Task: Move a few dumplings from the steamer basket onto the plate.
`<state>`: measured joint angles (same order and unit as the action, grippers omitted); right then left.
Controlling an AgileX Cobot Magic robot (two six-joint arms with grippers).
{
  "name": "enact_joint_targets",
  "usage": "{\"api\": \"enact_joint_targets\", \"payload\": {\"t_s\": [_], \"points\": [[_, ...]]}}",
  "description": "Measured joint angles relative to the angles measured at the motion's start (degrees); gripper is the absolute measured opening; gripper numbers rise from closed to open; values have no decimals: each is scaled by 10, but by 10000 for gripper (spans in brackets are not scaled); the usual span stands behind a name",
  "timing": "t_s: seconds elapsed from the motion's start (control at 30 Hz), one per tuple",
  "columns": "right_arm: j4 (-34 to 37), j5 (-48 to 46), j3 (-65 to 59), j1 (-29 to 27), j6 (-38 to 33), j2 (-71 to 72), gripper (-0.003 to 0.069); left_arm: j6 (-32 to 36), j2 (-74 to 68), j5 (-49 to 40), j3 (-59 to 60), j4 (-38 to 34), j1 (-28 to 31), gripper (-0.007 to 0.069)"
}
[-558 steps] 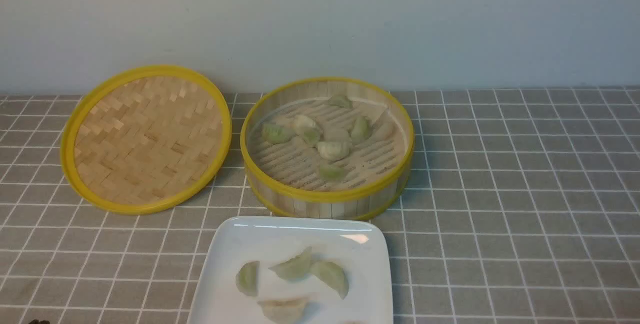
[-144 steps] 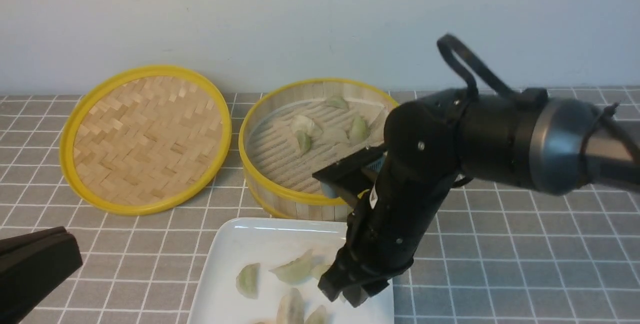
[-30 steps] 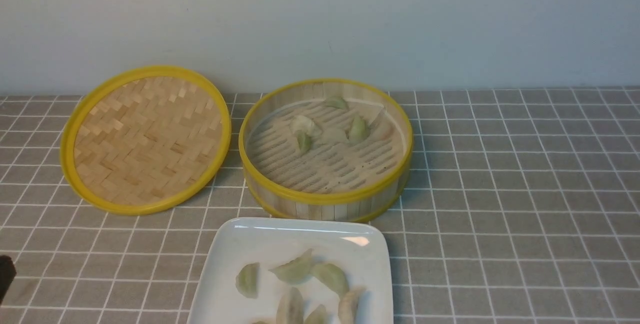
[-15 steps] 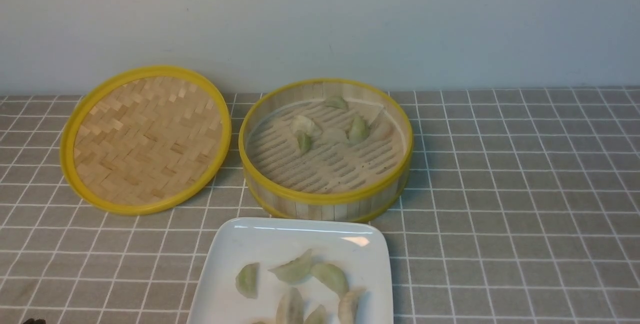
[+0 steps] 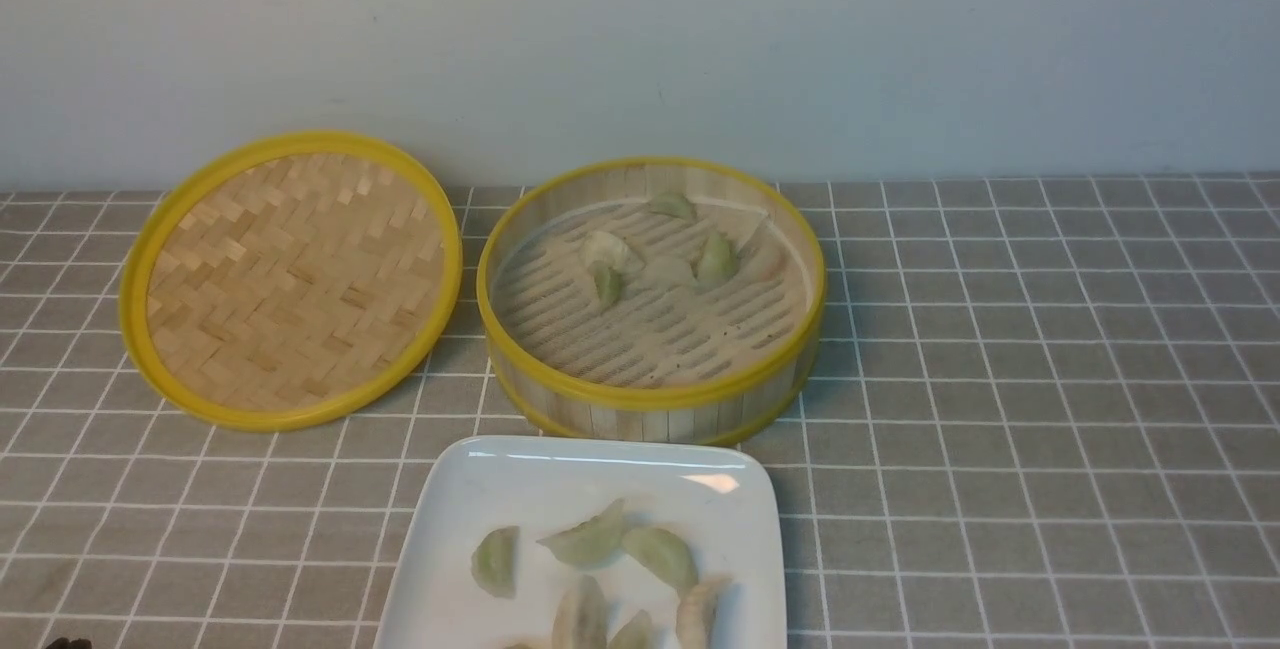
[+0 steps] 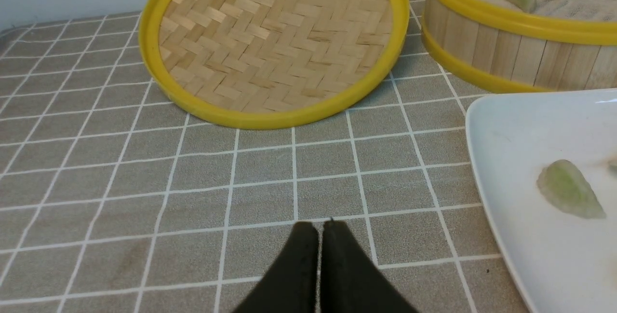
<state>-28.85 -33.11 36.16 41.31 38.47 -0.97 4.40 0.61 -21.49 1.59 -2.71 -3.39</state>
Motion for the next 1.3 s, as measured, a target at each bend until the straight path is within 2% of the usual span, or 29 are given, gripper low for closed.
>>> {"api": "enact_joint_targets", "payload": {"t_s": [0.37, 0.47, 0.7, 0.77, 1.03, 1.13, 1.3], "points": [[6, 0, 0, 0, -9, 0, -14, 0, 0, -1, -1, 0, 0, -5], [67, 14, 0, 0, -66, 0, -14, 0, 0, -1, -1, 0, 0, -5], [267, 64, 0, 0, -296, 0, -14, 0, 0, -1, -1, -1, 0, -5], [302, 68, 0, 0, -339, 0, -14, 0, 0, -1, -1, -1, 0, -5], [322, 69, -2, -3, -359, 0, -14, 0, 0, -1, -1, -1, 0, -5], [313, 69, -28, -62, -360, 3, -14, 0, 0, -1, -1, -1, 0, -5], [283, 69, -115, -212, -360, 4, -14, 0, 0, -2, -1, -1, 0, -5]]}}
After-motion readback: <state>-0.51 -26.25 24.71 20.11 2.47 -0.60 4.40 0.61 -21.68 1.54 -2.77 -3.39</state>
